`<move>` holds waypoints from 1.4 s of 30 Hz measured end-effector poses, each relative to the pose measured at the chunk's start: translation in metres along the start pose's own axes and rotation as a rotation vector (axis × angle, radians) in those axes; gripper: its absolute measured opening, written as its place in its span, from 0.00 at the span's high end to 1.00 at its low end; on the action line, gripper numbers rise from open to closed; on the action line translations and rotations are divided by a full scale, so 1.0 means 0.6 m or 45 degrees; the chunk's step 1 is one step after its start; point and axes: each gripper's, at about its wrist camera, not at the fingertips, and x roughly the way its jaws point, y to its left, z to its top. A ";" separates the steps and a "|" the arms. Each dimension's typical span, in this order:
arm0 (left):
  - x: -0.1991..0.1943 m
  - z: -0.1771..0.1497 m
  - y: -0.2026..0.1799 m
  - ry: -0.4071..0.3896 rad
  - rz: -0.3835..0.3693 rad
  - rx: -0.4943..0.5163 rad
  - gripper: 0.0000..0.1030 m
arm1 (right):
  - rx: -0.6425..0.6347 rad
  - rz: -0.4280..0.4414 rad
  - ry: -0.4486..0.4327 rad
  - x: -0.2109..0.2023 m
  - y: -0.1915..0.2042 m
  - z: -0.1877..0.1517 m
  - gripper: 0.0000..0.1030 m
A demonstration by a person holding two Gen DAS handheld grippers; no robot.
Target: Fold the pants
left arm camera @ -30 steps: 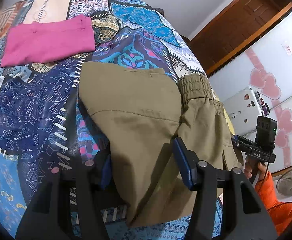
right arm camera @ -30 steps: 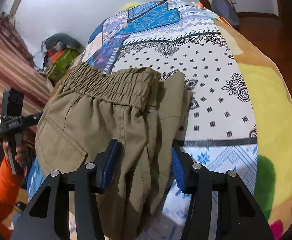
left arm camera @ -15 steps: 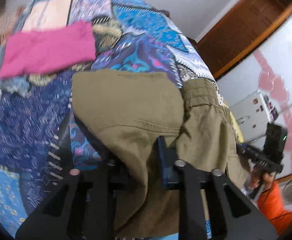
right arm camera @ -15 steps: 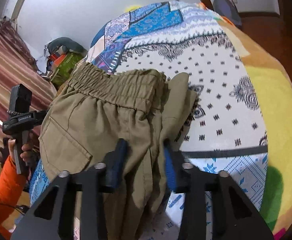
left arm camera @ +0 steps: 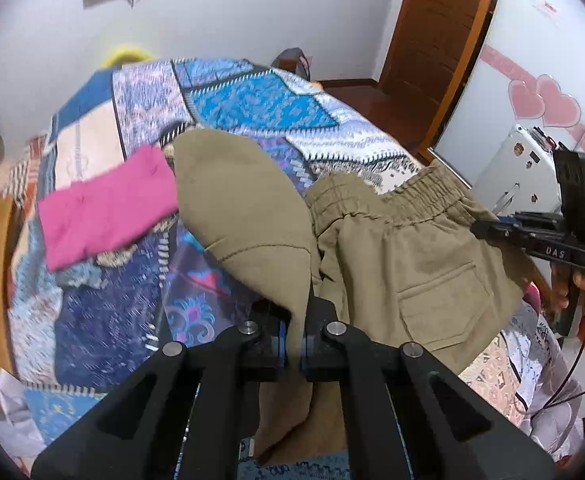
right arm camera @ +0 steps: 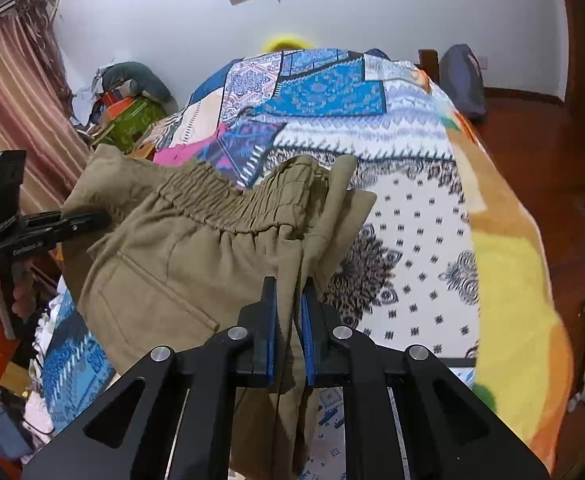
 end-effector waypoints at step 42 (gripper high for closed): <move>0.028 0.158 0.435 -0.214 0.466 -0.286 0.97 | -0.541 0.008 -0.145 0.302 0.272 0.338 0.92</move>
